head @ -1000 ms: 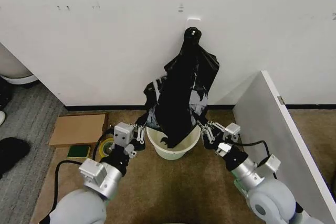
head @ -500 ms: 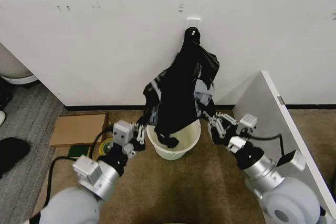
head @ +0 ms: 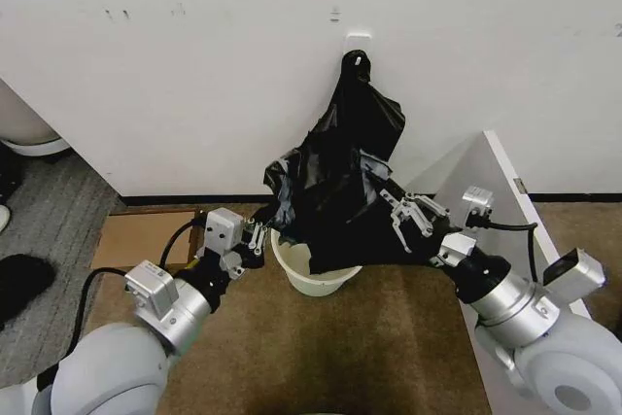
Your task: Place the garbage bag over the trash bin.
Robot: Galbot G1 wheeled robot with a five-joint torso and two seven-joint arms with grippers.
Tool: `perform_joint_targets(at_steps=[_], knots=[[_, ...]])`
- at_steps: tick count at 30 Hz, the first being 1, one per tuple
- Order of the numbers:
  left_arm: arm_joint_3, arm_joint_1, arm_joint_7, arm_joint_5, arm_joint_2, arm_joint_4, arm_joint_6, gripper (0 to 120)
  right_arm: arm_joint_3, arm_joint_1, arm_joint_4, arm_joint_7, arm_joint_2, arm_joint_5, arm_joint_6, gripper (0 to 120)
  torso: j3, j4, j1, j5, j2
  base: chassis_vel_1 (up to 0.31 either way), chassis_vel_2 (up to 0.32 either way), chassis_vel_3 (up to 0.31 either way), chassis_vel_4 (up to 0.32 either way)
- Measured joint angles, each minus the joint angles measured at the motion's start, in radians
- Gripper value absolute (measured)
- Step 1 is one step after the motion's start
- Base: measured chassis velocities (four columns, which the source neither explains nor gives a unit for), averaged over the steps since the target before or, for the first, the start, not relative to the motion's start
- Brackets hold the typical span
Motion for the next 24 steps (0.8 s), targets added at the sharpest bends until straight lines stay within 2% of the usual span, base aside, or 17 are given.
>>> perform_joint_targets(at_steps=[8, 11, 13, 14, 15, 17, 19, 24], knots=[[-0.064, -0.004, -0.001, -0.02, 0.025, 0.0, -0.007, 0, -0.05, 0.02, -0.029, -0.016, 0.063, -0.002, 0.006, 0, 0.0, -0.0001, 0.0, 0.0, 0.0, 0.0, 0.0, 0.0, 0.0], [-0.097, 0.0, 0.0, -0.023, 0.039, 0.001, -0.006, 0, -0.087, 0.031, -0.053, -0.022, 0.109, -0.004, 0.014, 0, 0.0, -0.0001, 0.0, 0.0002, 0.0, 0.0, 0.0, 0.0, 0.0], [-0.109, 0.001, 0.0, -0.023, 0.043, 0.001, -0.003, 0, -0.107, 0.04, -0.069, -0.022, 0.13, -0.012, 0.022, 0, 0.0, -0.0003, 0.0, -0.001, 0.0, 0.0, 0.0, 0.0, 0.0], [-0.118, -0.001, 0.0, -0.024, 0.045, 0.001, -0.003, 0, -0.12, 0.046, -0.083, -0.022, 0.145, -0.018, 0.027, 0, 0.0, -0.0003, 0.0, -0.001, 0.0, 0.0, 0.0, 0.0, 0.0], [-0.127, -0.003, 0.0, -0.026, 0.046, 0.001, -0.003, 0, -0.138, 0.054, -0.103, -0.021, 0.169, -0.025, 0.032, 0, 0.0, 0.0002, 0.0, 0.0009, 0.0, 0.0, 0.0, 0.0, 0.0], [-0.139, 0.006, 0.002, -0.022, 0.045, 0.001, -0.002, 0, -0.164, 0.068, -0.153, -0.035, 0.2, -0.044, 0.053, 0, 0.0, -0.0003, 0.0, -0.0008, 0.0, 0.0, 0.0, 0.0, 0.0], [-0.141, 0.007, 0.003, -0.021, 0.045, 0.001, -0.002, 0, -0.168, 0.07, -0.163, -0.038, 0.205, -0.048, 0.056, 0, 0.0, 0.0, 0.0, -0.0006, 0.0, 0.0, 0.0, 0.0, 0.0], [-0.144, 0.026, 0.002, -0.013, 0.028, 0.001, 0.003, 0, -0.212, 0.078, -0.252, -0.045, 0.278, -0.088, 0.074, 0, 0.0, 0.0001, 0.0, 0.0002, 0.0, 0.0, 0.0, 0.0, 0.0]])
